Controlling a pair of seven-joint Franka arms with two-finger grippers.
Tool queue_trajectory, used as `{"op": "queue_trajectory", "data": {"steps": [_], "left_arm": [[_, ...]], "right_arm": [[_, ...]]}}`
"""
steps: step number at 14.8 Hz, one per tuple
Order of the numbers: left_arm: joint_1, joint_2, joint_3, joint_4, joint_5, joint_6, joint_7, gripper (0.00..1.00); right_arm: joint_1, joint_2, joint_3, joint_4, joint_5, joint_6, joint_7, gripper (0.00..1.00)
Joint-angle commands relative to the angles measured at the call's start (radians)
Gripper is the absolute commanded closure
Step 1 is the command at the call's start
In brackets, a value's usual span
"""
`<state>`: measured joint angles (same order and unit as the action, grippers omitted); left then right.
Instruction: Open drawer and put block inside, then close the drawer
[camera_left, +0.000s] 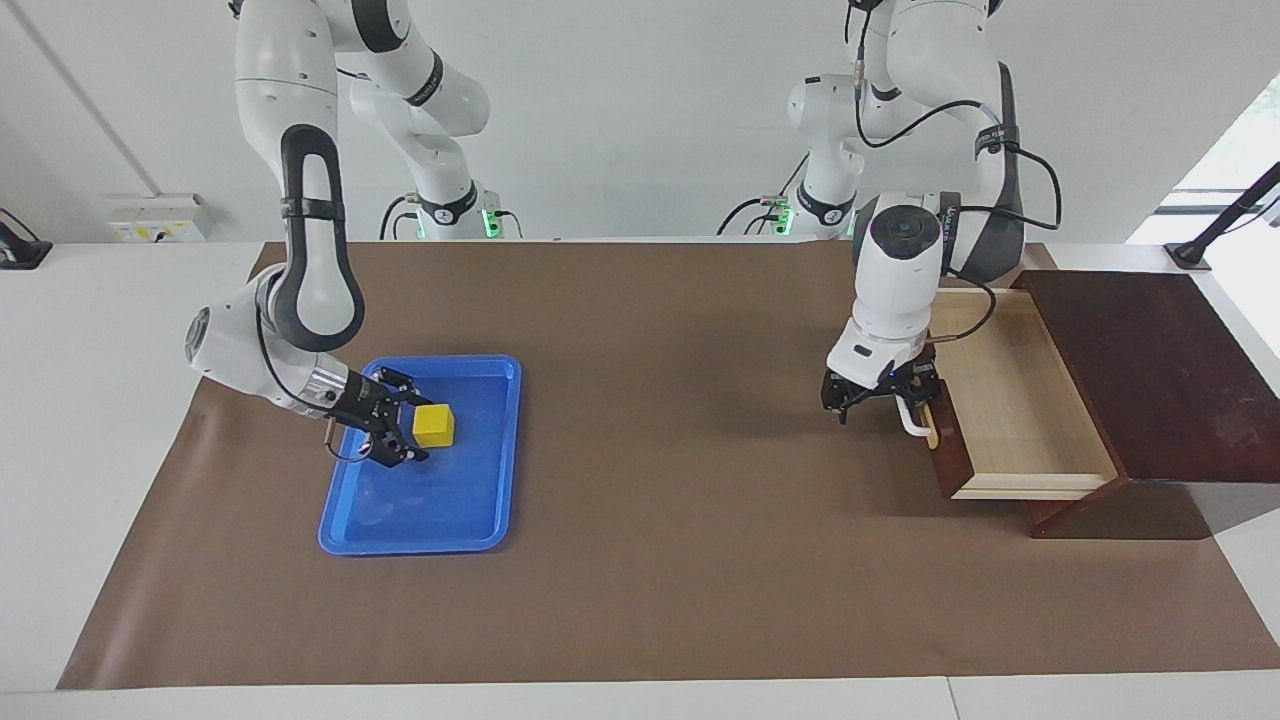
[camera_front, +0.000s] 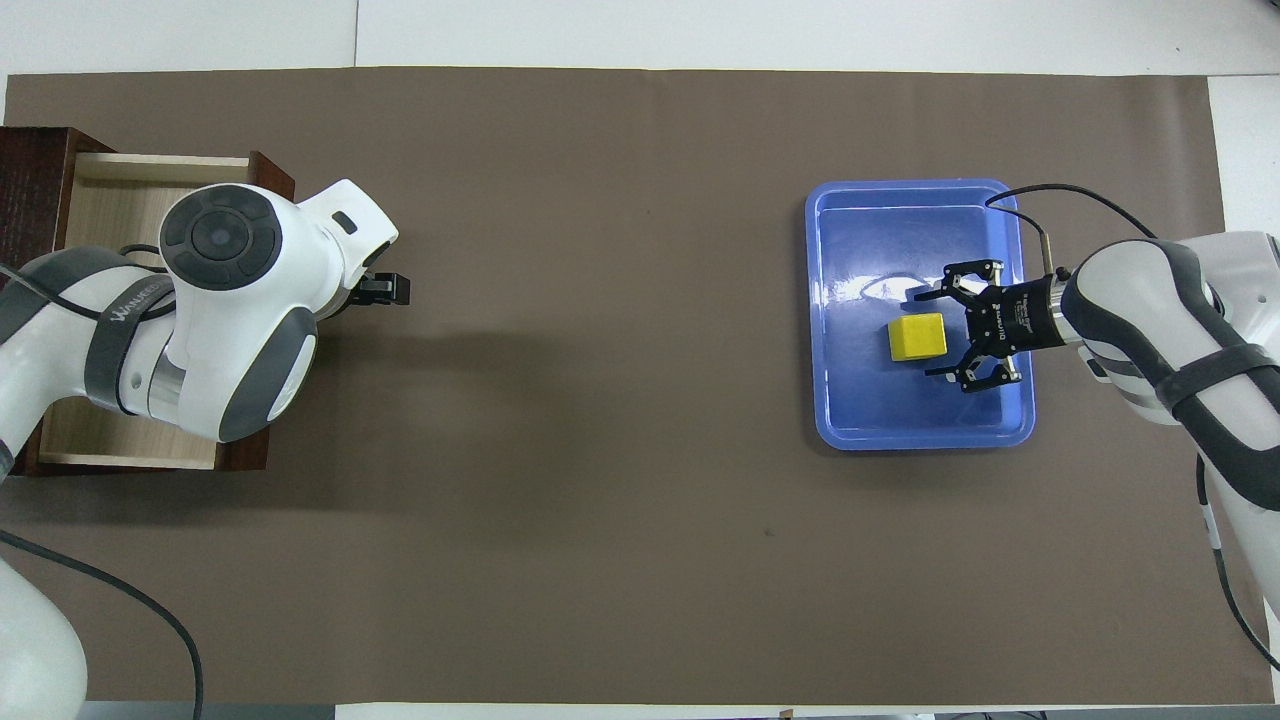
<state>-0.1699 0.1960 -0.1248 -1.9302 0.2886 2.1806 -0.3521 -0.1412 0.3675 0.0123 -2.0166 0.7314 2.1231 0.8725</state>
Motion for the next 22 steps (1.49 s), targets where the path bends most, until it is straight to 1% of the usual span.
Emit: {"op": "queue_trajectory", "data": {"steps": [1,4,5,7,8,9,10,11,12,14,15,16,17,18,20,22], "left_arm": [[0.006,0.032,0.007,0.092,-0.012,-0.088,-0.001,0.0],[0.006,0.034,0.005,0.115,-0.014,-0.113,-0.002,0.0],[0.004,0.033,0.005,0.126,-0.025,-0.131,-0.007,0.0],[-0.005,0.037,0.008,0.231,-0.109,-0.249,-0.014,0.0],[-0.008,0.051,0.008,0.29,-0.13,-0.312,-0.042,0.0],[-0.01,0.072,0.007,0.357,-0.134,-0.364,-0.097,0.0],[-0.013,0.082,0.005,0.412,-0.141,-0.404,-0.157,0.0],[-0.022,0.085,0.007,0.437,-0.164,-0.424,-0.207,0.0],[-0.025,0.077,0.008,0.441,-0.192,-0.442,-0.264,0.0],[-0.025,0.071,0.01,0.467,-0.212,-0.461,-0.423,0.0],[-0.026,0.071,0.008,0.486,-0.227,-0.467,-0.561,0.0],[-0.026,0.071,0.005,0.494,-0.236,-0.47,-0.703,0.0],[-0.028,0.071,0.004,0.497,-0.239,-0.47,-0.84,0.0],[-0.034,0.071,0.004,0.497,-0.249,-0.47,-0.929,0.0],[-0.048,0.071,0.004,0.497,-0.25,-0.47,-1.042,0.0],[-0.056,0.071,0.004,0.499,-0.252,-0.461,-1.161,0.0]], "right_arm": [[-0.005,-0.013,0.003,-0.03,0.031,0.023,-0.046,0.0],[-0.005,-0.013,0.005,-0.031,0.031,0.023,-0.049,0.01],[-0.005,-0.015,0.005,-0.031,0.031,0.023,-0.062,0.06],[-0.006,-0.015,0.005,-0.037,0.034,0.023,-0.081,0.18],[-0.006,-0.016,0.003,-0.037,0.045,0.021,-0.098,0.3],[-0.008,-0.016,0.003,-0.037,0.058,0.017,-0.124,0.61],[-0.014,-0.016,0.003,-0.037,0.063,0.011,-0.15,0.99],[-0.009,-0.016,0.003,-0.036,0.063,0.008,-0.17,1.0],[-0.005,-0.016,0.003,-0.036,0.063,0.02,-0.181,1.0],[-0.003,-0.012,0.006,-0.002,0.069,0.009,-0.147,1.0],[-0.003,-0.007,0.006,0.03,0.069,-0.008,-0.115,1.0],[-0.004,-0.007,0.006,0.07,0.069,-0.053,-0.083,1.0],[-0.005,0.004,0.006,0.134,0.066,-0.111,-0.046,1.0],[-0.001,0.013,0.006,0.188,0.056,-0.156,-0.002,1.0],[0.063,0.016,0.005,0.283,0.046,-0.204,0.113,1.0],[0.151,0.024,0.005,0.35,0.048,-0.192,0.253,1.0]]}}
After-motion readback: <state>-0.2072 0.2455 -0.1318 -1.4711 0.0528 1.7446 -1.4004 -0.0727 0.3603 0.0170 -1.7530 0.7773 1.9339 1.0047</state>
